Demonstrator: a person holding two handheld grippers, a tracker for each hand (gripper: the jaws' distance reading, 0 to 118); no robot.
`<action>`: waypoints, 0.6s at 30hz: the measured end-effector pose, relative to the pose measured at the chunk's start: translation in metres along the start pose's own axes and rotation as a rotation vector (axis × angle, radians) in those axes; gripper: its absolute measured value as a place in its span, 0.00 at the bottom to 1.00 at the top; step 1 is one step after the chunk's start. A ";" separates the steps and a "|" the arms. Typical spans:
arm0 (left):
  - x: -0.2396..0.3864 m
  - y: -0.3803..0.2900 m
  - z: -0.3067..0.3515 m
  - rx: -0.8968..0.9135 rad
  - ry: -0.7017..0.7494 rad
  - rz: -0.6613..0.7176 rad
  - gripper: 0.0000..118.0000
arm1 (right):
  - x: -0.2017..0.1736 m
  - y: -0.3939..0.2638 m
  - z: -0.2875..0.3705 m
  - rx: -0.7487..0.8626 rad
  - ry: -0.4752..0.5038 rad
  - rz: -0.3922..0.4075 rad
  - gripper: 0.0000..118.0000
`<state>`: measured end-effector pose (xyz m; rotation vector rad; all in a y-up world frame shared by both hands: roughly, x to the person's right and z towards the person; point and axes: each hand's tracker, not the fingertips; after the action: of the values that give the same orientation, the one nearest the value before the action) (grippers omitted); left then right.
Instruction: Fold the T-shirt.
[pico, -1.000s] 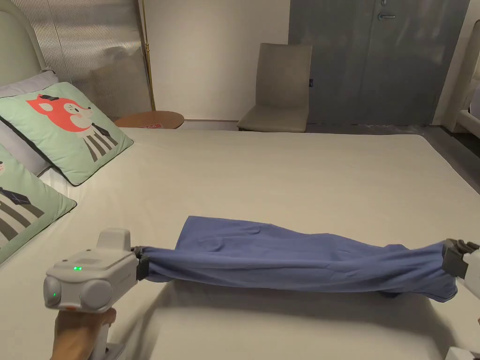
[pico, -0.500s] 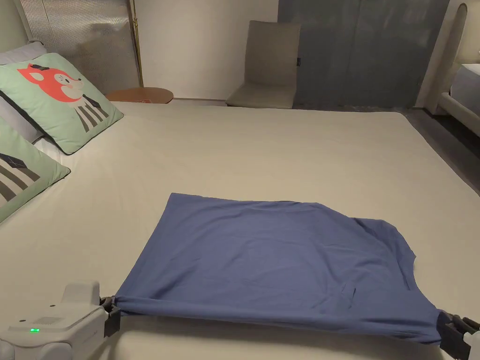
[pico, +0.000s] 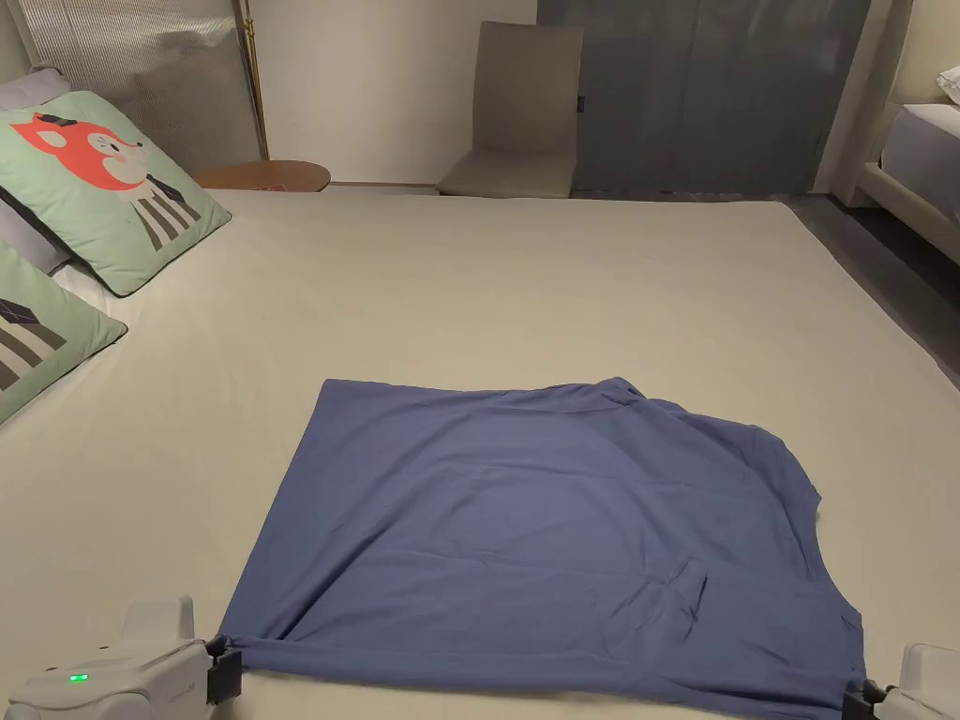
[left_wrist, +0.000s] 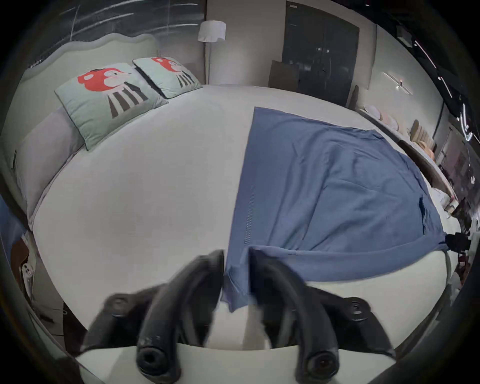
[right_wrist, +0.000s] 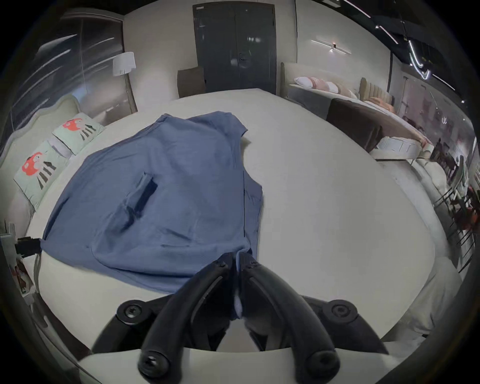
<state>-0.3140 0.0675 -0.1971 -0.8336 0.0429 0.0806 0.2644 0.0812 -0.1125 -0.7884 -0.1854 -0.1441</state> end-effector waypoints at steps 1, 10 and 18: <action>0.000 0.003 0.001 -0.003 0.012 0.013 0.51 | 0.004 0.004 0.004 0.017 -0.005 -0.004 0.28; 0.038 0.076 0.069 0.338 -0.087 0.045 0.93 | -0.039 0.085 0.078 0.395 0.015 0.091 0.95; 0.110 0.108 0.133 0.693 -0.069 -0.081 0.93 | -0.086 0.112 0.119 0.689 -0.052 0.137 0.95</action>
<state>-0.2131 0.2438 -0.1951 -0.1395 -0.0282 0.0140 0.1899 0.2493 -0.1263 -0.1165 -0.2126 0.0718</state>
